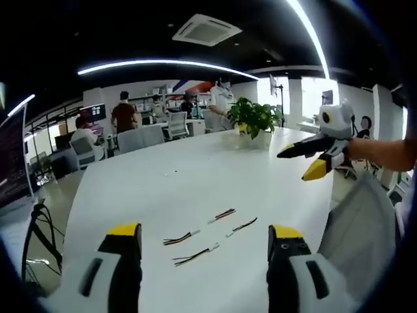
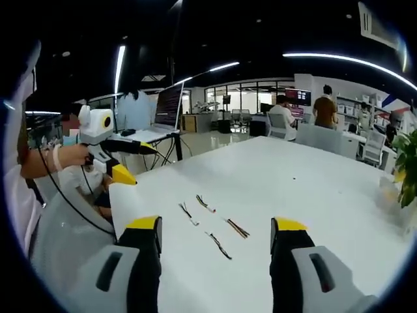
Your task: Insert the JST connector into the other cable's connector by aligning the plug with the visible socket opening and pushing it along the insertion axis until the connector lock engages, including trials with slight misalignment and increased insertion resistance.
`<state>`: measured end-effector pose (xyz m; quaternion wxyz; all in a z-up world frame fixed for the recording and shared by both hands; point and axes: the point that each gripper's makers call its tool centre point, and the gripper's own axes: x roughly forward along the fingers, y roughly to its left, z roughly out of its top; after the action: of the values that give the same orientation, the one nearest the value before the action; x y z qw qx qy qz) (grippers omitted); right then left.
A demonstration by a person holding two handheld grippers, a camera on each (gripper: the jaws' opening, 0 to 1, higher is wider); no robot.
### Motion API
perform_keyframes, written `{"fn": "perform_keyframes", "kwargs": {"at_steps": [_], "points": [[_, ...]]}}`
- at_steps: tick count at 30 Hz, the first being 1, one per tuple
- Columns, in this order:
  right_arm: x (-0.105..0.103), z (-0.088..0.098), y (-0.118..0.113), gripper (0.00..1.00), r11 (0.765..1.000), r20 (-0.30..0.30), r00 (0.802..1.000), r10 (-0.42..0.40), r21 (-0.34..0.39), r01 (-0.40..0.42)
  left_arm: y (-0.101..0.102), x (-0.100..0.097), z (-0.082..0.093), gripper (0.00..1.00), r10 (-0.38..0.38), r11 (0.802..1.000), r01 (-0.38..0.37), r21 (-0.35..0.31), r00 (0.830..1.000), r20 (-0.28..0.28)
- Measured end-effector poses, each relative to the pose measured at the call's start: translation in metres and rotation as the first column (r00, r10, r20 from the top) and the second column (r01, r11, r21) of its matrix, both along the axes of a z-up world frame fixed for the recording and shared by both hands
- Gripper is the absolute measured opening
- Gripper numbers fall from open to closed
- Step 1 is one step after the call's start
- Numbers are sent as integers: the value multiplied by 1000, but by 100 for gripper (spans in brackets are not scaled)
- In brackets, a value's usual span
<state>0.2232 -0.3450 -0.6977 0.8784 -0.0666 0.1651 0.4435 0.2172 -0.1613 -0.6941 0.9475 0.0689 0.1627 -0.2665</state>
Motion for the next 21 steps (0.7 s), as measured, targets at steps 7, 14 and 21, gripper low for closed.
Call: {"fn": "perform_keyframes", "kwargs": {"at_steps": [7, 14, 21], "points": [[6, -7, 8, 65, 998, 7, 999, 37, -57, -37, -3, 11, 4, 77, -13, 1000, 13, -10, 1000, 12], [12, -10, 18, 64, 996, -16, 997, 76, -37, -76, -4, 23, -6, 74, -33, 999, 33, 6, 999, 1], [23, -9, 25, 62, 993, -8, 994, 112, -35, -112, -5, 32, -13, 74, -48, 999, 48, 22, 999, -3]]}}
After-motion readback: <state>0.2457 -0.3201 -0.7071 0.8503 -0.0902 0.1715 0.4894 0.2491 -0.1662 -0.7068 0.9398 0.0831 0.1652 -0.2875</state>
